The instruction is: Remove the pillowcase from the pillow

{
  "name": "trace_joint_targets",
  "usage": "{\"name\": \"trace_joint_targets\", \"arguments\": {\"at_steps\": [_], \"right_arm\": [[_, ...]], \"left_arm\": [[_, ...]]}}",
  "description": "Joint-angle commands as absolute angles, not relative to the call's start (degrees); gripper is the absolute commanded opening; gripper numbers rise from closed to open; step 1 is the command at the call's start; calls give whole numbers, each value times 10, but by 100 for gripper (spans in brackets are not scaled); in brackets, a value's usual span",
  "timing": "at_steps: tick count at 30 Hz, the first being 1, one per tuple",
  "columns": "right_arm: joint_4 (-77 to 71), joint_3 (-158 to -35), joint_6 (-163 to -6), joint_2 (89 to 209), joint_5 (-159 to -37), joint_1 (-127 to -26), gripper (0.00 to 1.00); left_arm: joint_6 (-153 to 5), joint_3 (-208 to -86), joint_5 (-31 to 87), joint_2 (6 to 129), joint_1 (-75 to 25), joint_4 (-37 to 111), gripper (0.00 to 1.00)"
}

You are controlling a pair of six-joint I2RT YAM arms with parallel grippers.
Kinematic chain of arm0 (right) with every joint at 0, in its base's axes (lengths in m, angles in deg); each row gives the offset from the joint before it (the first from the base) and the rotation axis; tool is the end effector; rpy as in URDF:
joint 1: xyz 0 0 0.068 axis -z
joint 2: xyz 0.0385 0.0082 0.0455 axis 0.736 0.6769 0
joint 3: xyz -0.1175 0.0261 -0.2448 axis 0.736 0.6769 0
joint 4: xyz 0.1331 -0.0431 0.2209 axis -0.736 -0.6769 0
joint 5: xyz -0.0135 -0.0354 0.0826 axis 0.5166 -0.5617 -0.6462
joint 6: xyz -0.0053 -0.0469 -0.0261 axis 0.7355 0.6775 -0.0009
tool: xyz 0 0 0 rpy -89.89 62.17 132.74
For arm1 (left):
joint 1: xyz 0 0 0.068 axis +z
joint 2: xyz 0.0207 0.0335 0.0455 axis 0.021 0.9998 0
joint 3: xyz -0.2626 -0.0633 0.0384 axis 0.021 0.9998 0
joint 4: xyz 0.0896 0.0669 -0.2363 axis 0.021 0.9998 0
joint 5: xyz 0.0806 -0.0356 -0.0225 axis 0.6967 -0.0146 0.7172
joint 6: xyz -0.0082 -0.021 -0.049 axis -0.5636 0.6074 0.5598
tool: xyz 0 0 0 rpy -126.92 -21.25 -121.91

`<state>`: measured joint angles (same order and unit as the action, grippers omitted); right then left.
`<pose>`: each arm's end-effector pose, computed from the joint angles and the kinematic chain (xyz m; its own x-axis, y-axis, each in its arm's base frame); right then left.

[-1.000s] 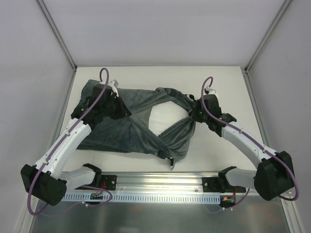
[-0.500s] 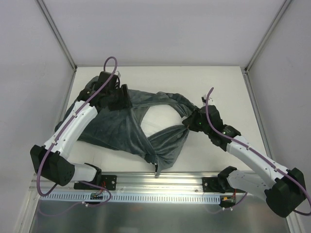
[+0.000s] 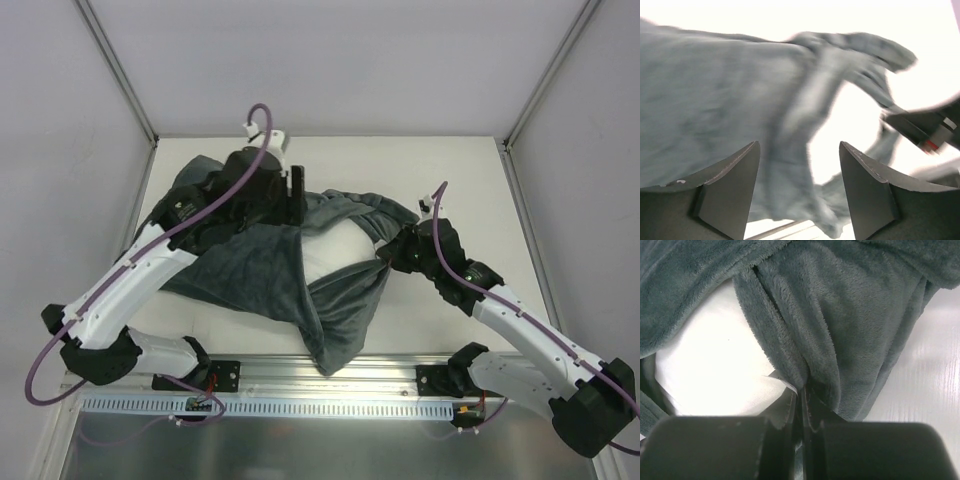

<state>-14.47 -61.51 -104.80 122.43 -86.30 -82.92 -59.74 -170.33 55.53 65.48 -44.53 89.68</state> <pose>0.1782 0.1245 0.2816 -0.5573 0.1631 -0.8141 -0.3131 0.8669 0.3880 0.1803 -0.1684 0.4607 -0.5147 -0.0690 -0.8546 0.2804 0.9284 -0.2438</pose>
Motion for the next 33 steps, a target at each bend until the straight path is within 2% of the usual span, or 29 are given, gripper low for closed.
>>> {"name": "trace_joint_targets", "arguments": {"at_steps": [1, 5, 11, 15, 17, 20, 23, 27, 28, 31, 32, 33], "right_arm": [[-162, -636, -1056, 1224, -860, -835, 1], [-164, -632, -1060, 1217, -857, -837, 1], [-184, -618, -1061, 1184, -834, -837, 1], [-194, -618, -1060, 1168, -828, -838, 1], [-199, -618, -1060, 1166, -826, -838, 1], [-199, -617, -1061, 1163, -827, -838, 1], [-197, -615, -1065, 1163, -826, -838, 1], [-192, -607, -1072, 1164, -824, -837, 1], [-191, -599, -1073, 1164, -820, -838, 1], [-188, -581, -1082, 1165, -802, -837, 1], [-188, -578, -1083, 1165, -795, -836, 1], [-188, -576, -1083, 1165, -792, -836, 1]], "left_arm": [[-590, -1740, 588, 727, -533, 919, 64], [-577, -1788, 571, 820, -572, 920, 64], [-550, -1822, 584, 913, -572, 919, 65], [-529, -1823, 603, 958, -572, 926, 74], [-521, -1823, 609, 974, -572, 927, 85], [-522, -1826, 607, 989, -572, 928, 93], [-519, -1829, 586, 1021, -572, 928, 99], [-514, -1819, 593, 1062, -572, 929, 98], [-513, -1814, 584, 1069, -570, 928, 93], [-502, -1805, 570, 1087, -558, 926, 54], [-499, -1802, 564, 1088, -553, 926, 18], [-496, -1800, 559, 1085, -547, 927, 0]]}}
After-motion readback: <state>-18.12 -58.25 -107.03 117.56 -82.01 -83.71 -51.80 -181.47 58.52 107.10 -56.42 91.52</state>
